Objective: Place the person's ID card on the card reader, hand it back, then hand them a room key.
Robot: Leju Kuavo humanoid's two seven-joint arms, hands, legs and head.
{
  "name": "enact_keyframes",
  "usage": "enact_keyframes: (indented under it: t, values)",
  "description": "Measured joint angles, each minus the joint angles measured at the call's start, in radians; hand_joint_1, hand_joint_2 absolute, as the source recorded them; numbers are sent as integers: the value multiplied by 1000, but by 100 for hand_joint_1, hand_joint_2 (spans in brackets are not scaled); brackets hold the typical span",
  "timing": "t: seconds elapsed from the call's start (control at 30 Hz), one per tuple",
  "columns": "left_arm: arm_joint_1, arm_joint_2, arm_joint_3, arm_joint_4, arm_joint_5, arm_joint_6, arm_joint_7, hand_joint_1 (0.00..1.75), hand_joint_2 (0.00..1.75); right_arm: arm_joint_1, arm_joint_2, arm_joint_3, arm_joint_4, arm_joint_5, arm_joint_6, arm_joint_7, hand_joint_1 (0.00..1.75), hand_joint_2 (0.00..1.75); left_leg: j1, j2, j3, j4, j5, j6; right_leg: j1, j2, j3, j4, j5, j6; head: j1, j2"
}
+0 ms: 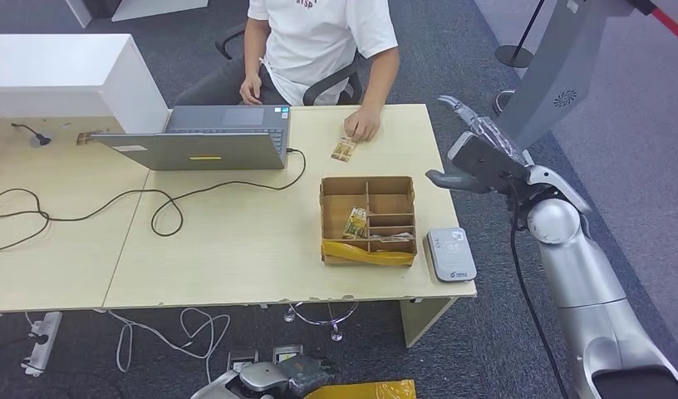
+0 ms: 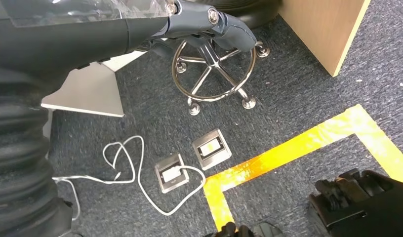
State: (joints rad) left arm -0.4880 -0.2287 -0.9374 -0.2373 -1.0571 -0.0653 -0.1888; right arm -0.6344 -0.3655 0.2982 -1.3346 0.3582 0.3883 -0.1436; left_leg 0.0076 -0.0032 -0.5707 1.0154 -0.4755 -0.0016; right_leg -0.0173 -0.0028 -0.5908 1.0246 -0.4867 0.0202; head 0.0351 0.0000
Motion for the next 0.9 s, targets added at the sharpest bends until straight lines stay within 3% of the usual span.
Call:
enact_keyframes:
  t: [0.13, 0.3, 0.43, 0.7, 0.9]
  values:
    - [0, 0, 0, 0, -23, 0, 0, 0, 175, 60, -27, -1, -59, 10, 33, 55, 0, 0, 0, 0, 0, 0, 0, 0, 0, 0, 0, 0, 0, 0, 0, 0]
    - [0, 0, 1, 0, -47, -1, 0, 0, 175, 141, -39, 14, -150, 27, 57, 123, 0, 0, 0, 0, -1, 0, 0, 0, 0, 0, 0, 0, 0, 0, 0, 0]
    - [0, 0, 1, 0, -56, -1, 0, 0, 175, 183, -41, 33, -199, 70, 60, 141, 0, 175, 0, 0, -1, 0, 0, 0, 0, 0, 0, 0, 0, 0, 0, 0]
    - [0, 1, 2, 0, -66, 5, 0, 0, 175, 207, -68, 83, -265, 246, 51, 174, 0, 175, 0, 0, -1, 0, 0, 0, 0, 0, 0, 0, 0, 0, 0, 0]
    - [0, 1, 2, 0, -67, 10, 0, 0, 175, 207, -70, 89, -269, 272, 50, 174, 0, 175, 0, 0, -1, 0, 0, 0, 0, 0, 0, 0, 0, 0, 0, 0]
